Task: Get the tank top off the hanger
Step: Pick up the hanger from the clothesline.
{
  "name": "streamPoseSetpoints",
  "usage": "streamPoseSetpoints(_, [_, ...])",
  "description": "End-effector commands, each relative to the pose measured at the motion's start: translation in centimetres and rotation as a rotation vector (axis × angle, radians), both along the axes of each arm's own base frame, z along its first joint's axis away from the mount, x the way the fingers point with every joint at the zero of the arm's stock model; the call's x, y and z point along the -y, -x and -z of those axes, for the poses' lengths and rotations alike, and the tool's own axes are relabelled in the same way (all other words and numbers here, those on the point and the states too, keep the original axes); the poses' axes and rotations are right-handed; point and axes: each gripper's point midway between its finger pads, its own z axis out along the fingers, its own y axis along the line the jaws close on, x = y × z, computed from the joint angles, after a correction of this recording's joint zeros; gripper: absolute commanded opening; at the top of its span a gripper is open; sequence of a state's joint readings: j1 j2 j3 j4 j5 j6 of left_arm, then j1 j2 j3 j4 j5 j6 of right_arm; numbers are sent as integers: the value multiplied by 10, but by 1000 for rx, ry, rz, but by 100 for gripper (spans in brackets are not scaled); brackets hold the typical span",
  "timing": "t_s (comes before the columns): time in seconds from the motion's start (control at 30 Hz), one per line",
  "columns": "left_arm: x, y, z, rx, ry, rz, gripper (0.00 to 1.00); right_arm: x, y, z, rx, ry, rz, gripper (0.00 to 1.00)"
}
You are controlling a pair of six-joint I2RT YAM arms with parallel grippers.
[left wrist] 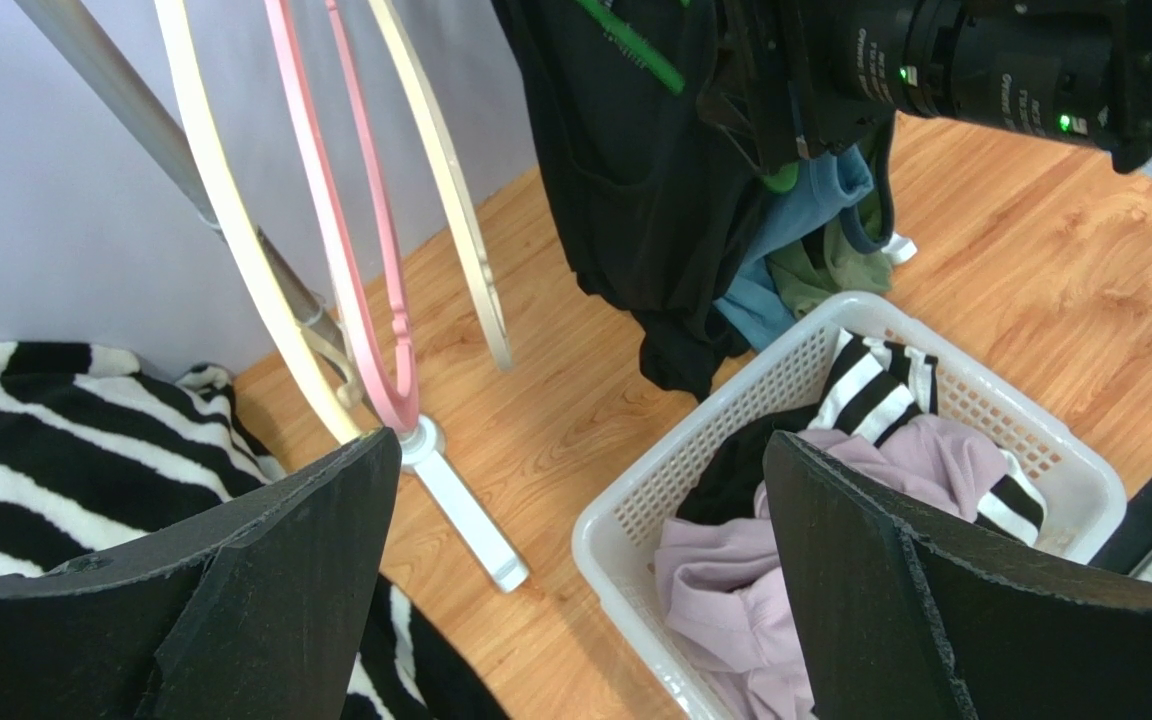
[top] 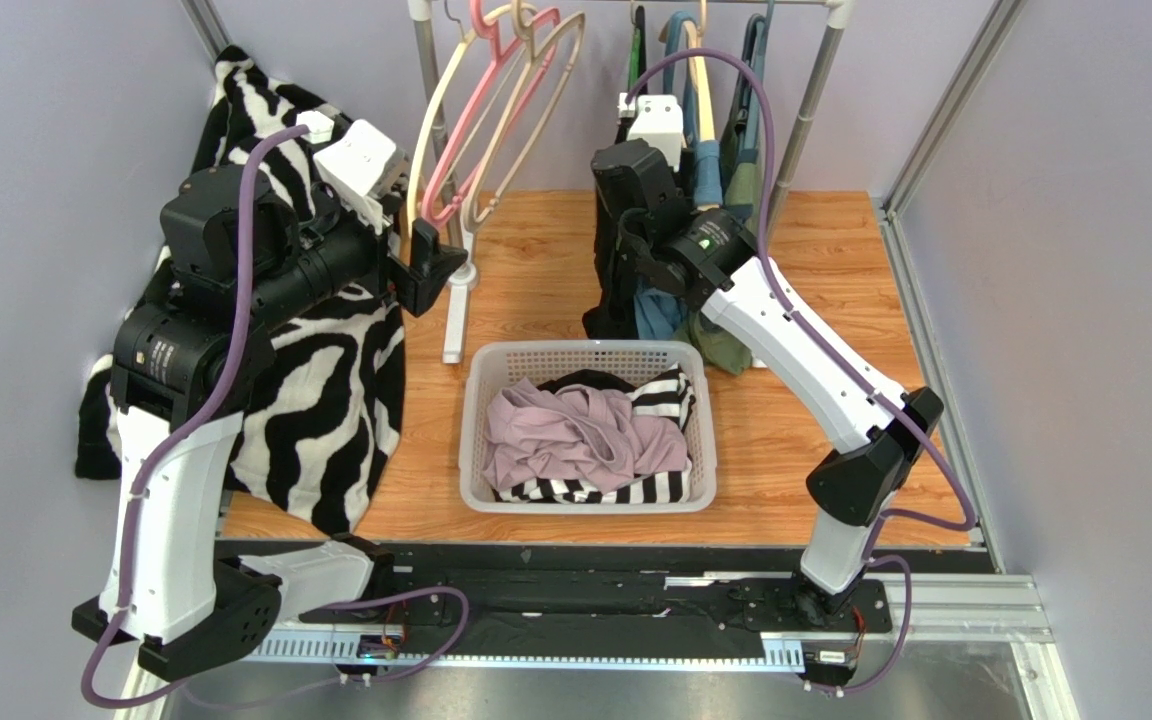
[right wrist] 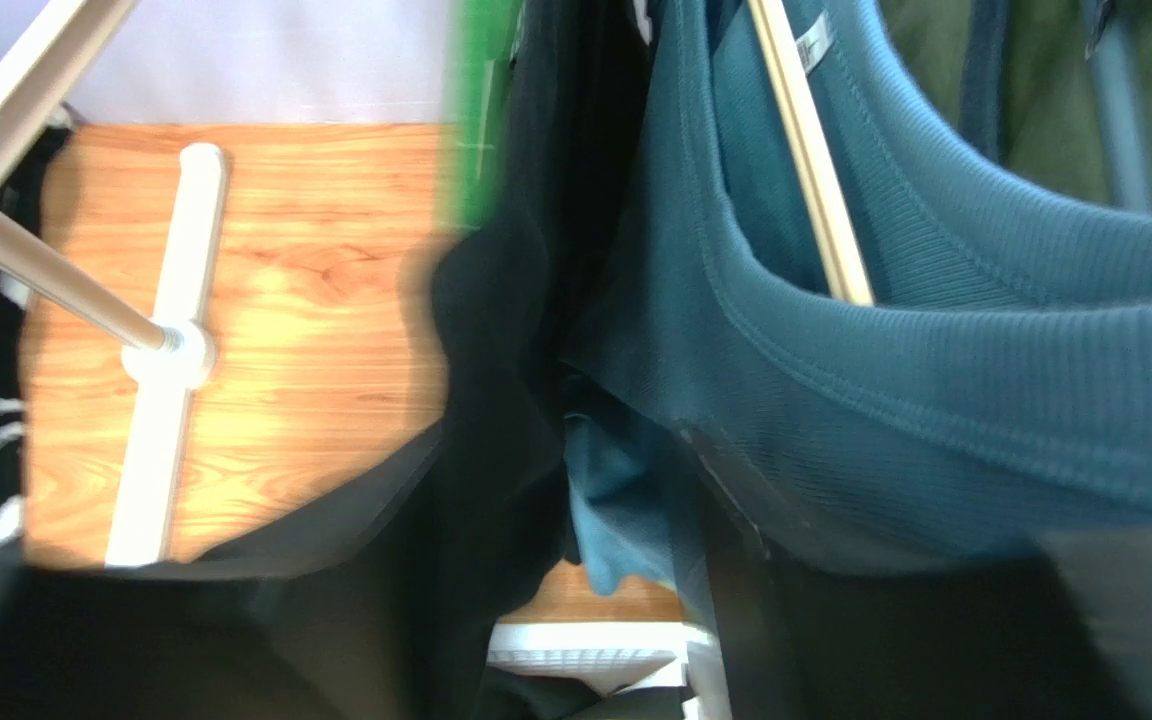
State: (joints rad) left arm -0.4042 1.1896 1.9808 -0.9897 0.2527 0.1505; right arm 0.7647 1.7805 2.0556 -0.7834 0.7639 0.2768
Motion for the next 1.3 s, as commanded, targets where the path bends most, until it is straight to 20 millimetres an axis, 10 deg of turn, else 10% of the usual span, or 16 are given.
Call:
streamPoseSetpoints(0.0, [-1, 2, -8, 49, 1, 8, 99, 5, -7, -23, 56, -96, -22, 44])
streamPoseSetpoints(0.27, [2, 1, -2, 32, -2, 18, 99, 11, -6, -23, 71, -63, -87, 0])
streamPoseSetpoints(0.83, [-1, 3, 1, 35, -12, 12, 99, 19, -1, -131, 396, -25, -182, 0])
streamPoseSetpoints(1.27, [-4, 4, 1, 45, -23, 4, 99, 17, 66, -50, 190, -124, -398, 0])
